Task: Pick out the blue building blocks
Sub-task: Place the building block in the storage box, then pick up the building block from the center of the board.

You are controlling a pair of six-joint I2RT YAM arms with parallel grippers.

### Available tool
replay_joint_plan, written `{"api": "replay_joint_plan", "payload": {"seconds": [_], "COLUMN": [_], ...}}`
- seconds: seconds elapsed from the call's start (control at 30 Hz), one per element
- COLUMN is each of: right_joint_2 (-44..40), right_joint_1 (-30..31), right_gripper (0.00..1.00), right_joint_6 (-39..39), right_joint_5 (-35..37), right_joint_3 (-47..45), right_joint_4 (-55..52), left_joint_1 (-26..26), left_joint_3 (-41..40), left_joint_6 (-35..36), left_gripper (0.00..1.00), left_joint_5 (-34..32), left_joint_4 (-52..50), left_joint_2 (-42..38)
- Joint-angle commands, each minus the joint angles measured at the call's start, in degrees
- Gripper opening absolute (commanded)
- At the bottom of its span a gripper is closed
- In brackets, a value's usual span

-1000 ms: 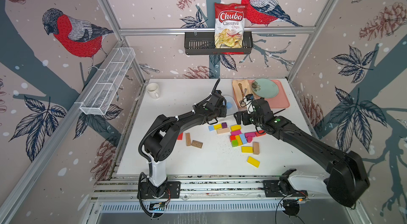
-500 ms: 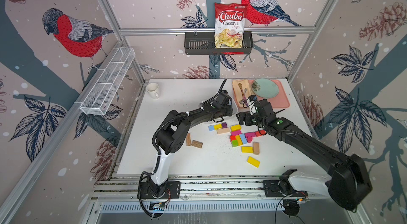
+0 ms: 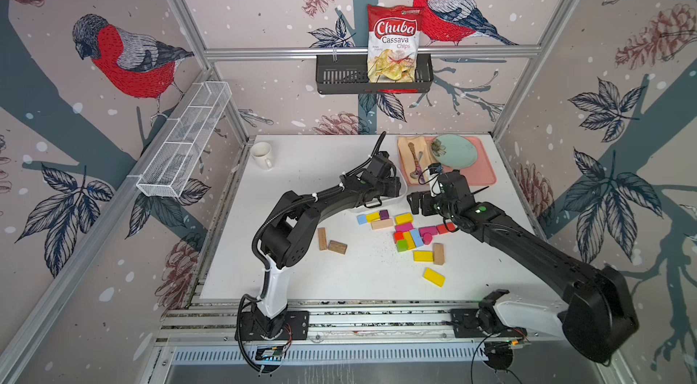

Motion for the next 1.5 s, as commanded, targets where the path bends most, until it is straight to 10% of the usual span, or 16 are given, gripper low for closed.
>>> {"api": "replay_joint_plan", "payload": {"seconds": [0.0,0.57,1.0,1.47], "right_joint_2": [-0.32,-0.39,-1.47,4.67], "right_joint_1": [-0.02,5.84,15.62,12.94], "right_gripper": [1.0,0.93,0.58,0.45], "right_joint_6": [0.79,8.49,19.42,20.39], "right_joint_5": [-0.22,2.58,3.55,5.19], "right_joint_3": [-0.19,-3.45,-8.43,-9.51], "right_joint_4": [-0.38,-11.66,-15.0,-12.24], "left_joint_1": [0.01,0.0,0.0,0.0], "left_joint_3": [-4.02,-33.2,-36.26,-37.08], "left_joint_6": [1.67,9.0,9.47,9.12], "left_gripper": [0.69,0.9,0.92,0.92], "left_joint_5": [-1.52,0.52,1.41,1.78], "left_joint_4": [2.82,23.92,27.62,27.69], "left_joint_2": [-4.34,-28.41,-30.57,-31.54]}}
